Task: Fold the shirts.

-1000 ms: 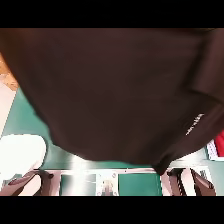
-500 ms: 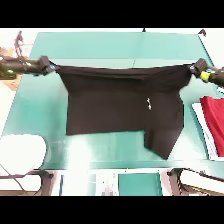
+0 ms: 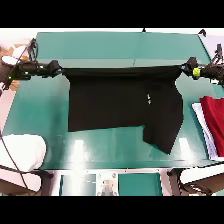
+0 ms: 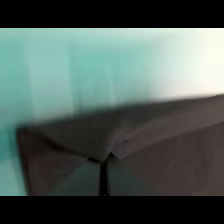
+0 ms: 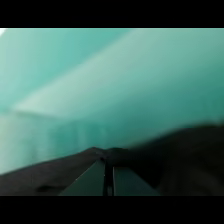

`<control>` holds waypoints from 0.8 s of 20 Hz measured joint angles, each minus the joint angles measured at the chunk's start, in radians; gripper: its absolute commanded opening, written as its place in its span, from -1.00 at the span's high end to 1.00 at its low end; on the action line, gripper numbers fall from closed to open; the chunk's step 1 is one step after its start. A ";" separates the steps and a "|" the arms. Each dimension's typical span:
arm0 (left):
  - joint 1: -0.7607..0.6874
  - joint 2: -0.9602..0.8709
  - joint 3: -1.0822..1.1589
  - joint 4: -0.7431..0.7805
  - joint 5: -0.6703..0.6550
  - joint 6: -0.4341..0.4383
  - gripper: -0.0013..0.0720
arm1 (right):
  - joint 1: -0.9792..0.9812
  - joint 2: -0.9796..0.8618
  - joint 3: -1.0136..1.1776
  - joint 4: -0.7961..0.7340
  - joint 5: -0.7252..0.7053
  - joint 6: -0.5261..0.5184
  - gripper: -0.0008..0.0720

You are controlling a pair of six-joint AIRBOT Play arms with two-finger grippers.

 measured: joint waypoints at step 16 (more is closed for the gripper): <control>-0.068 -0.001 -0.086 0.226 -0.229 -0.180 -0.26 | -0.053 -0.001 -0.092 -0.372 0.219 0.109 0.18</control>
